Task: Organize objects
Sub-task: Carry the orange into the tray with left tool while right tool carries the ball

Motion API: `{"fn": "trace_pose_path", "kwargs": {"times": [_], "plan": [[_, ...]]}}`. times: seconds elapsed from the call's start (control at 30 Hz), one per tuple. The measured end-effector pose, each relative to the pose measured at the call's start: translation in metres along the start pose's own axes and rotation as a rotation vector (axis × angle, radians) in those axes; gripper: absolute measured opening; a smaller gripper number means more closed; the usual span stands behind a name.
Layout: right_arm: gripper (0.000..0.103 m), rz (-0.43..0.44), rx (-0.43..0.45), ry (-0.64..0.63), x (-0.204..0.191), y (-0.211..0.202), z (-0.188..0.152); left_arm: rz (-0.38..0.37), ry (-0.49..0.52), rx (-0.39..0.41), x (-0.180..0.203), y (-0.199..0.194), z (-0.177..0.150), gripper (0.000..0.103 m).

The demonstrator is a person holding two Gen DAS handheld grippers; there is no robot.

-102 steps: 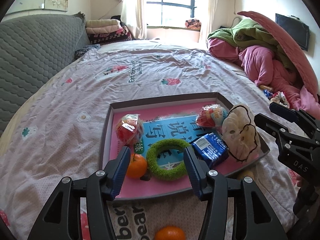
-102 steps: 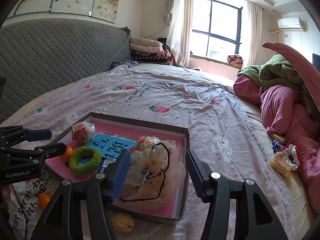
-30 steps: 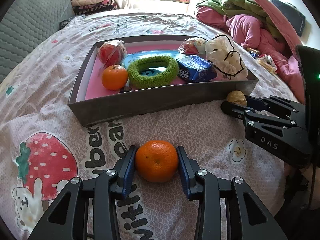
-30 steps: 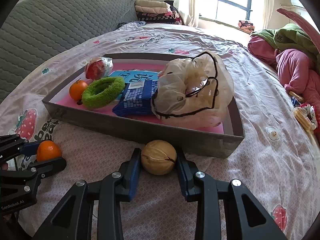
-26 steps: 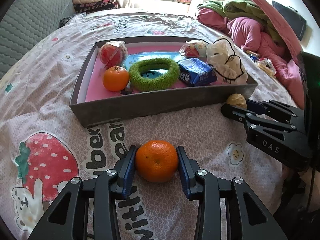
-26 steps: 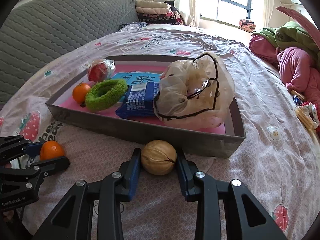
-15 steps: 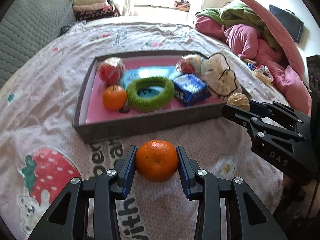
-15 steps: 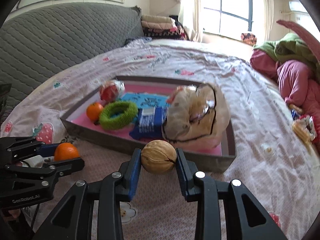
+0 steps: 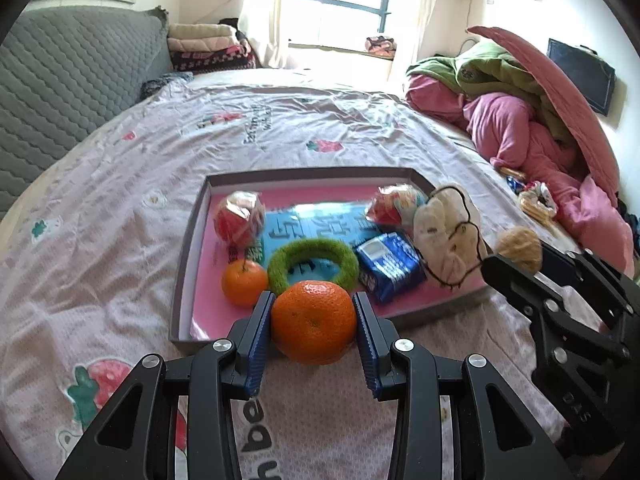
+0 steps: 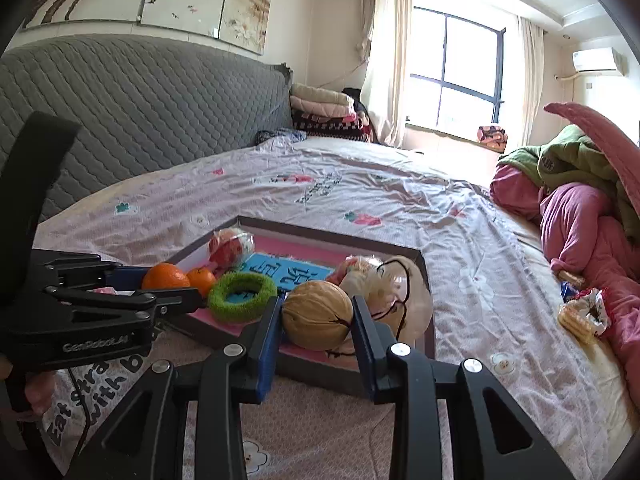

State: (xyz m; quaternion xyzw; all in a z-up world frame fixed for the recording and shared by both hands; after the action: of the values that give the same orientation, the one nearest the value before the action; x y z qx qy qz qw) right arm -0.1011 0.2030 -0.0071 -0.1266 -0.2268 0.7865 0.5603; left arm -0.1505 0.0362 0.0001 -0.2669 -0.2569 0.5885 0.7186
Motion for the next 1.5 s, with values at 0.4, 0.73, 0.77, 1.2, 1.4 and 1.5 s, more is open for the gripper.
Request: {"fn": "trace_pose_path", "kwargs": {"times": [0.4, 0.73, 0.77, 1.2, 1.4, 1.5], "plan": [[0.034, -0.015, 0.051, 0.009, 0.007, -0.004, 0.015, 0.027, -0.018, 0.045, 0.0, 0.0, 0.018, 0.04], [0.034, -0.032, 0.099, 0.012, 0.016, -0.007, 0.031, 0.041, -0.041, 0.072, -0.007, 0.005, 0.031, 0.04], [0.034, -0.034, 0.103, 0.009, 0.016, -0.008, 0.033, 0.044, -0.046, 0.077, -0.008, 0.005, 0.033, 0.04], [0.034, -0.071, 0.124, -0.02, 0.024, 0.006, 0.055, 0.066, -0.07, 0.059, -0.018, 0.024, 0.041, 0.04], [0.034, -0.053, 0.097, 0.028, 0.037, 0.021, 0.055, 0.091, -0.06, 0.062, -0.018, 0.034, 0.043, 0.04], [0.034, -0.052, 0.08, 0.042, 0.043, 0.028, 0.054, 0.088, -0.063, 0.054, -0.018, 0.039, 0.043, 0.04]]}}
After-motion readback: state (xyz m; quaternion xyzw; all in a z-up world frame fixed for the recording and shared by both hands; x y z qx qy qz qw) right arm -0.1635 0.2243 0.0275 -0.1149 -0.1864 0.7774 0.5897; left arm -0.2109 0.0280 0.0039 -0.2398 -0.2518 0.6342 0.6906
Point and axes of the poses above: each gripper's, at about its wrist camera, not at the fingertips, and y roughly the way its jaws point, x to its right, z to its top, the point moved 3 cm from there along y, roughly the way its jaws point, and after that the axes turned 4 degrees about z, right-handed, at the moved point
